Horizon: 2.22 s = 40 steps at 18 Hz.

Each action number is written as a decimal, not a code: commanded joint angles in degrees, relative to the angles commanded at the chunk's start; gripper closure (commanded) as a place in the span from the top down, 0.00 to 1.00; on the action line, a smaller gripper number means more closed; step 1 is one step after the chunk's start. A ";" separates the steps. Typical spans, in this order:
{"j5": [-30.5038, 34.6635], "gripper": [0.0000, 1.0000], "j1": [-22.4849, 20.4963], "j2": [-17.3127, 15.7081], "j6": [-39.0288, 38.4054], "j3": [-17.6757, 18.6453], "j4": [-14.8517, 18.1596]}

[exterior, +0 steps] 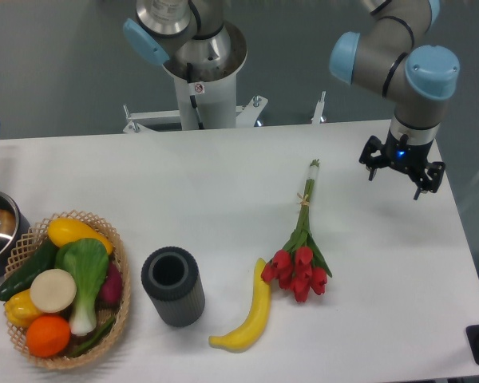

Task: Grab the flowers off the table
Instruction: 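Move the open gripper toward the stems of the red tulips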

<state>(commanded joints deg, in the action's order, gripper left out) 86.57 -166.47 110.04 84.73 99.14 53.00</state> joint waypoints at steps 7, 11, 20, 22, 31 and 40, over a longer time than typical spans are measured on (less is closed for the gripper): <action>-0.70 1.00 0.35 0.09 -0.44 0.44 0.61; -4.46 1.00 0.09 0.18 -0.53 2.11 0.35; -6.94 1.00 0.88 1.23 -8.44 3.16 0.09; -7.91 1.00 1.06 1.23 -8.44 3.86 0.00; -16.61 1.00 2.81 1.23 -18.45 5.45 0.96; -18.54 1.00 5.71 2.64 -18.63 6.15 5.89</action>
<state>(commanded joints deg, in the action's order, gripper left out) 68.03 -160.76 112.67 66.09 105.29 58.89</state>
